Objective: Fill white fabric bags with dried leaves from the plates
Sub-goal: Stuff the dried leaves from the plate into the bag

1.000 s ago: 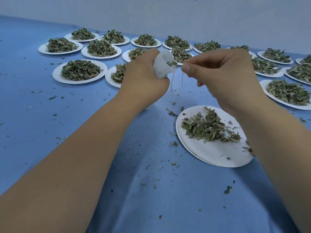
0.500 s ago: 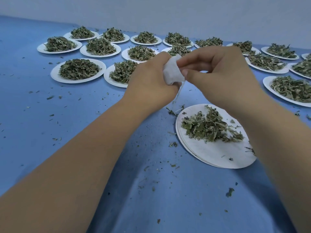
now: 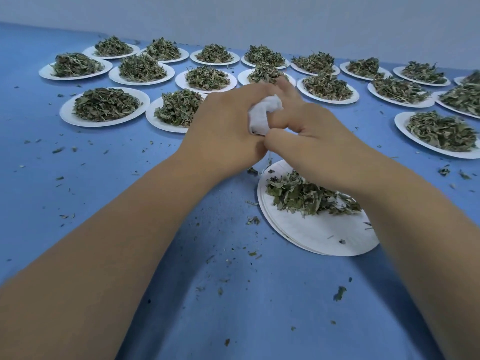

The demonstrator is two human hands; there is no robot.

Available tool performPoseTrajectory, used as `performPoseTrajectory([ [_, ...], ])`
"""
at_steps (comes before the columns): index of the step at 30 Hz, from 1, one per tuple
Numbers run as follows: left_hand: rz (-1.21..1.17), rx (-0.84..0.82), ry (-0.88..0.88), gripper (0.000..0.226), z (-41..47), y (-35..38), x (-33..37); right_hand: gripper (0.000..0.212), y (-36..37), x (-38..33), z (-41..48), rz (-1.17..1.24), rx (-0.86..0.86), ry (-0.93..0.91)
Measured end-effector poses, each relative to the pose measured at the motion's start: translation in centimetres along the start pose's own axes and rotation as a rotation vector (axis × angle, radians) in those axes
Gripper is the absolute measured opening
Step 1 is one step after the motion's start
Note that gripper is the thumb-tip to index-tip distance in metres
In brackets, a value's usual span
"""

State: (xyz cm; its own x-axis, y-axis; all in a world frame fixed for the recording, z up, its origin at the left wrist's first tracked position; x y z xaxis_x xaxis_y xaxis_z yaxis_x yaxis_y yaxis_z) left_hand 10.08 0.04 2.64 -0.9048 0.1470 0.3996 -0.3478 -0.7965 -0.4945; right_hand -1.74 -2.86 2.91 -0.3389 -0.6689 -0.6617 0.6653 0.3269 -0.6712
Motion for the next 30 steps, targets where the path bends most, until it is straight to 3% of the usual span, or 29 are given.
performPoseTrajectory([
  [2, 0.064, -0.024, 0.040, 0.023, 0.2, 0.2, -0.1, 0.023, -0.2, -0.2, -0.1, 0.037, 0.025, -0.025],
  [6, 0.081, 0.035, -0.070, 0.024, 0.4, -0.3, -1.4, 0.030, -2.3, -0.3, 0.1, 0.143, 0.250, -0.029],
  [9, 0.002, -0.057, -0.104, 0.007, 0.3, 0.5, -1.4, 0.024, -1.0, -0.4, -0.2, 0.090, 0.077, -0.020],
  [11, 0.004, -0.102, -0.054, 0.008, 0.3, 0.9, -0.8, 0.019, 0.1, -0.1, -0.5, 0.053, -0.021, -0.003],
  [12, 0.035, -0.099, -0.033, 0.003, 0.3, 0.9, -0.9, 0.019, 0.2, -0.1, -0.5, 0.048, -0.023, -0.017],
  [16, 0.040, 0.039, -0.047, 0.022, 0.4, -0.7, -1.1, 0.029, -1.5, -0.4, 0.2, 0.123, 0.175, -0.039],
  [20, 0.013, -0.015, -0.009, 0.018, 0.2, -0.6, -0.3, 0.023, -0.4, -0.7, 0.2, 0.100, 0.033, -0.100],
  [22, 0.075, -0.006, -0.031, 0.019, 0.6, -1.0, -0.6, 0.022, -0.9, -0.7, 0.2, 0.166, 0.133, -0.141],
  [24, 0.140, 0.107, -0.099, 0.029, 1.5, -2.4, -1.7, 0.027, -2.8, -0.2, 0.5, 0.196, 0.381, -0.134],
  [26, 0.120, 0.200, -0.173, 0.030, 2.0, -3.8, -2.8, 0.023, -3.8, 0.3, 0.8, 0.085, 0.459, -0.089],
  [30, 0.216, 0.198, -0.205, 0.007, 2.1, -5.1, -3.5, 0.006, -1.0, 1.4, 1.3, -0.296, 0.007, 0.033],
])
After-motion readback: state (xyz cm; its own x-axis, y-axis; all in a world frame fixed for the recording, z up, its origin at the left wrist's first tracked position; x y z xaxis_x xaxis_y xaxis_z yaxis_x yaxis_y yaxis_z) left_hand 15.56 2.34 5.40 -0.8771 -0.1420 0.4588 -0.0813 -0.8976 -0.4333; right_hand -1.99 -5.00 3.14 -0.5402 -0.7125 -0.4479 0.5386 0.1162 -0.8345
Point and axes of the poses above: each hand's wrist, its own z-axis towards the middle knuckle, its own y-axis out of the palm, x = y × z, the point moved 6 cm from there along z, towards the middle knuckle, and after that the axes turned 15 degrees about x, right-handed, at the moved point
